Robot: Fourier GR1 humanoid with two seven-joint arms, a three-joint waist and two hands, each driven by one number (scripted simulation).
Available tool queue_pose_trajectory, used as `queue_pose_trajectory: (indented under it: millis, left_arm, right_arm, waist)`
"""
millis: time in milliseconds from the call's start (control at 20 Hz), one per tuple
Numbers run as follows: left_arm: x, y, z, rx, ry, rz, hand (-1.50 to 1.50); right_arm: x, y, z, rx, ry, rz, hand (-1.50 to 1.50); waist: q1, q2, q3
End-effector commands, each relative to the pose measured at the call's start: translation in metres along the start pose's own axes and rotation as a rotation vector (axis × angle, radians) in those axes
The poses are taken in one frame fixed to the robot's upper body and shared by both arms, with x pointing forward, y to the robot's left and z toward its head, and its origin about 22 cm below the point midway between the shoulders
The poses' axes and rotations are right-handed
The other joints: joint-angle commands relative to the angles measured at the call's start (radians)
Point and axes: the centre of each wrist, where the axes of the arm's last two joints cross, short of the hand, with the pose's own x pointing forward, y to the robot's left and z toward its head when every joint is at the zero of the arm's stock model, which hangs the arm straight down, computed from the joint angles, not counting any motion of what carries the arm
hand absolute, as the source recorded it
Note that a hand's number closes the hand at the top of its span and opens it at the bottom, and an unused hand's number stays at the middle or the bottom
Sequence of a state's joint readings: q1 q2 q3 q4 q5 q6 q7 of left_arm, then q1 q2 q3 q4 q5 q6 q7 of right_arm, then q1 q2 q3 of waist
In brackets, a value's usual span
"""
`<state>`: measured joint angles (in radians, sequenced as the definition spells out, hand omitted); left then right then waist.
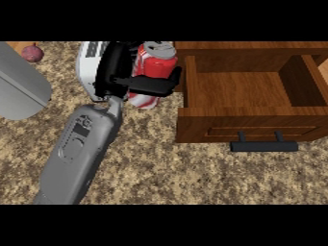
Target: Pick up the can, place it into the drawer and close the drawer
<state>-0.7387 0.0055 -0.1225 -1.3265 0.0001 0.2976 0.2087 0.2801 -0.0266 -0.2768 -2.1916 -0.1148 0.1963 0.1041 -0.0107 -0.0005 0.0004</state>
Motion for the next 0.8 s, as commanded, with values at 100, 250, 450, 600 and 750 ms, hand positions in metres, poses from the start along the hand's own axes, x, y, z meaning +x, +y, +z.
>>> queue_pose_trajectory:
  millis: [100, 250, 450, 600, 750]
  left_arm:
    - [0.039, -0.05, -0.034, 0.016, -0.039, -0.047, 1.5]
    - [0.061, -0.058, -0.043, -0.011, -0.015, -0.029, 1.5]
    - [0.071, -0.077, -0.062, 0.007, -0.02, -0.054, 1.5]
    - [0.084, -0.075, -0.073, -0.007, 0.003, -0.053, 1.5]
    - [0.084, -0.084, -0.073, -0.048, 0.003, -0.06, 1.5]
  right_arm:
    - [0.008, -0.007, -0.006, 0.026, 0.002, 0.004, -1.5]
    - [-0.004, -0.002, 0.008, 0.031, 0.006, -0.018, -1.5]
    - [0.001, -0.001, -0.006, 0.015, -0.002, 0.005, -1.5]
    - [0.009, -0.003, -0.001, 0.007, -0.004, -0.001, -1.5]
    - [0.006, 0.0, -0.008, -0.001, 0.001, 0.002, -1.5]
  waist:
    - [-0.019, 0.004, 0.0]
    - [-0.014, 0.002, 0.0]
    - [-0.022, 0.006, 0.0]
    - [-0.016, 0.004, 0.0]
    - [-0.012, 0.004, 0.0]
